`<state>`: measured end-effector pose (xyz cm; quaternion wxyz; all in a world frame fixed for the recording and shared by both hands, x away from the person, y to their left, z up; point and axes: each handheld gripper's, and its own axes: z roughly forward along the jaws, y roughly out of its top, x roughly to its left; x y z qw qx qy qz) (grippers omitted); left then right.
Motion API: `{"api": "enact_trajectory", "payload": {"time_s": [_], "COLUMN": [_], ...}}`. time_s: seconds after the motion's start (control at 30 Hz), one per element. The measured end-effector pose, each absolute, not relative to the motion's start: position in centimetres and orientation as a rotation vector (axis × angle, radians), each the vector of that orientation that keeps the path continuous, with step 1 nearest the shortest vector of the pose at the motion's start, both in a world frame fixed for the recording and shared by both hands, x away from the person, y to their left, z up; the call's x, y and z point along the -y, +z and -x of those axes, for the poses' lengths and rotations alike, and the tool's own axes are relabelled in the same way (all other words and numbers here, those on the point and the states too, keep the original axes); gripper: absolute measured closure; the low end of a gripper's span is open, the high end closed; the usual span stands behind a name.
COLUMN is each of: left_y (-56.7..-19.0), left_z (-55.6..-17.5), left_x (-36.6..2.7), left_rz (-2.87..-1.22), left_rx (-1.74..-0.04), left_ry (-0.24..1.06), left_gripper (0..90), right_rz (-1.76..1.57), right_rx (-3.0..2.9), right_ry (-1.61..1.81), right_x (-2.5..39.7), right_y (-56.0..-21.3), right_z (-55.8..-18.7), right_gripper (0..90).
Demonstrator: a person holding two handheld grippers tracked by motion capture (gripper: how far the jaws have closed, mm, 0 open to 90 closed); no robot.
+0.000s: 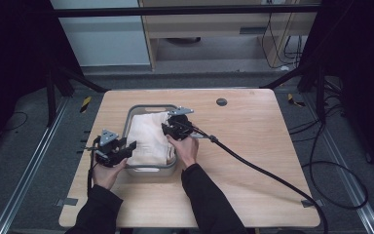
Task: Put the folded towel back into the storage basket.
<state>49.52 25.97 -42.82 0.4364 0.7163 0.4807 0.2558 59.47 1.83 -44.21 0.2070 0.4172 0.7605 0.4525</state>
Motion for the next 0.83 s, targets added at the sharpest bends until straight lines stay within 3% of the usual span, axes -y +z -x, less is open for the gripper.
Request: {"api": "enact_trajectory", "payload": {"time_s": [0.23,0.5,0.83], "left_y": [-41.5,-41.4,-42.1], "left_z": [-48.0,-47.1,-45.7], "left_x": [-26.3,-27.4,-29.6], "left_rz": [-1.749,-1.711,-1.677], "left_rx": [-1.147,-1.153,-1.173], "left_ry": [0.66,0.674,0.657], "left_gripper": [45.3,35.2,25.2], "right_rz": [-1.078,-1.065,-1.178], "right_rx": [-2.075,-2.082,-2.034], "right_ry": [1.296,1.34,1.353], "right_x": [-0.1,6.1,15.3], "right_y": [-42.0,-40.2,-41.8], "right_z": [-58.1,-55.4,-51.4], "right_gripper": [35.4,19.6,14.1]}}
